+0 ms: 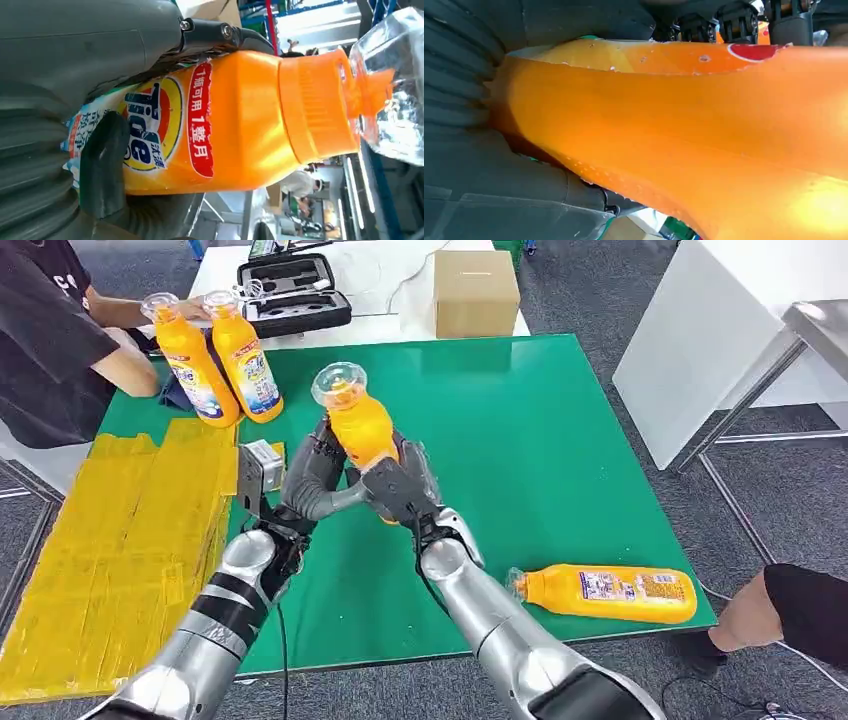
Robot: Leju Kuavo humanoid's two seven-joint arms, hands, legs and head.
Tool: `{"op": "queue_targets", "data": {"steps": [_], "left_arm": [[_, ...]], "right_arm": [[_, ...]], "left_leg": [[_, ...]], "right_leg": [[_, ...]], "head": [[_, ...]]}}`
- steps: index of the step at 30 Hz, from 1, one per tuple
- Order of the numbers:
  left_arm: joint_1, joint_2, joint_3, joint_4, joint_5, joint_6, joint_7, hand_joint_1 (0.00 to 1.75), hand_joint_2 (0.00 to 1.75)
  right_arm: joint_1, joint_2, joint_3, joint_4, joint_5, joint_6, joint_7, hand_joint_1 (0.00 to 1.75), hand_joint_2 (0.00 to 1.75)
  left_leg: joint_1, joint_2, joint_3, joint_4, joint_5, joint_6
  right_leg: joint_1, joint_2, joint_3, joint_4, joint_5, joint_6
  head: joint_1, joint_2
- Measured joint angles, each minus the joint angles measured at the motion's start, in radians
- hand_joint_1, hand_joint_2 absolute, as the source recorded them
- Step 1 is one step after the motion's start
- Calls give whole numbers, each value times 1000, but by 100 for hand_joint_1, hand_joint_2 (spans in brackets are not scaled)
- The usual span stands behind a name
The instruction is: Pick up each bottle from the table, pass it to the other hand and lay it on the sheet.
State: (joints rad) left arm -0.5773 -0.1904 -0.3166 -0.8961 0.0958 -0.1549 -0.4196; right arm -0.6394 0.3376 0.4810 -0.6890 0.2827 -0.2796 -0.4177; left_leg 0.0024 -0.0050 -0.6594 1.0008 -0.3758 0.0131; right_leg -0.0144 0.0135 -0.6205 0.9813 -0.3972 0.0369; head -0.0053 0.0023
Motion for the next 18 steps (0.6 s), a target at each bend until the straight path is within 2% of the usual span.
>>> {"op": "queue_targets", "data": {"steps": [6, 7, 8, 11, 12, 13, 15, 17, 18], "left_arm": [[4, 0, 0, 0, -29, 44, -1, 0, 175], [4, 0, 0, 1, -42, 63, -1, 7, 175], [4, 0, 0, 2, -58, 82, -1, 54, 175], [-8, -3, 3, 10, -74, 112, 3, 54, 175], [-9, 0, 7, 12, -78, 113, 3, 110, 175], [-8, 0, 8, 14, -78, 114, 3, 145, 175], [-8, 1, 14, 15, -78, 114, 3, 155, 175], [-6, 2, 18, 15, -78, 114, 3, 175, 175], [-5, 2, 22, 15, -78, 114, 2, 175, 175]], "right_arm": [[-11, -5, 24, 16, -2, -1, 7, 175, 175], [-12, -5, 29, 18, -2, -1, 9, 175, 175], [-14, -5, 36, 21, -2, -1, 12, 175, 175], [0, 1, 83, 27, 9, 5, 11, 175, 175], [0, 0, 94, 30, 10, 6, 11, 175, 175], [0, 0, 99, 33, 10, 6, 11, 175, 175], [0, 0, 107, 37, 10, 6, 12, 175, 175], [-2, 0, 113, 41, 12, 10, 12, 175, 175], [-4, 0, 116, 45, 21, 11, 12, 175, 175]], "left_leg": [[0, 0, 0, 0, 0, 0], [0, 0, 0, 0, 0, 0], [0, 0, 0, 0, 0, 0], [0, 1, 0, 0, 0, 0], [0, 1, 0, 0, 0, 0], [0, 0, 0, 0, 0, 0], [0, 1, 0, 0, 0, 0], [0, 1, 0, 0, 0, 0], [0, 1, 0, 0, 0, 0]], "right_leg": [[0, 0, 0, 0, 0, 0], [0, 0, 0, 0, 0, 0], [0, 0, 0, 0, 0, 0], [0, 0, 0, 0, 0, 0], [0, 0, -1, 0, 0, 0], [0, 0, -1, 0, 0, 0], [0, 0, -1, 0, 0, 0], [0, 0, -1, 0, 0, 0], [0, 0, -1, 0, 0, 0]], "head": [[0, 0], [0, 0], [0, 0], [0, 0], [-3, 0], [0, 0], [0, 0], [0, 0], [0, 0]]}}
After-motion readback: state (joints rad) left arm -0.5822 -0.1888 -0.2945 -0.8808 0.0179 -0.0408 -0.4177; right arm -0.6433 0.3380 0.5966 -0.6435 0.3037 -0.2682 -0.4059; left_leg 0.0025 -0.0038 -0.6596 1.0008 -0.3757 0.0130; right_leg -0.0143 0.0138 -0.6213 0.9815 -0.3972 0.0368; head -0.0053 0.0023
